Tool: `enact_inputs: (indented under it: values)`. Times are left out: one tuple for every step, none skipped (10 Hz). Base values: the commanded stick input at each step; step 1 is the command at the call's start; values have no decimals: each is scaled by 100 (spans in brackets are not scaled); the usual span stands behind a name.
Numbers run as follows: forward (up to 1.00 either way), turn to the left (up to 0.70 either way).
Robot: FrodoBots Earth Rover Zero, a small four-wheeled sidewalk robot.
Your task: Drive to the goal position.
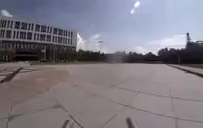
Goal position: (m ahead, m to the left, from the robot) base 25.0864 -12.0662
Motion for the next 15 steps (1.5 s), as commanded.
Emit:
enact_inputs:
  values:
    - [70, 0]
    - [70, 0]
    - [70, 0]
    - [70, 0]
    - [70, 0]
    - [70, -5]
    - [70, -17]
    - [70, -29]
    - [70, -22]
    - [70, -2]
    - [70, 0]
    - [70, 0]
    - [70, 0]
    - [70, 0]
    - [70, 0]
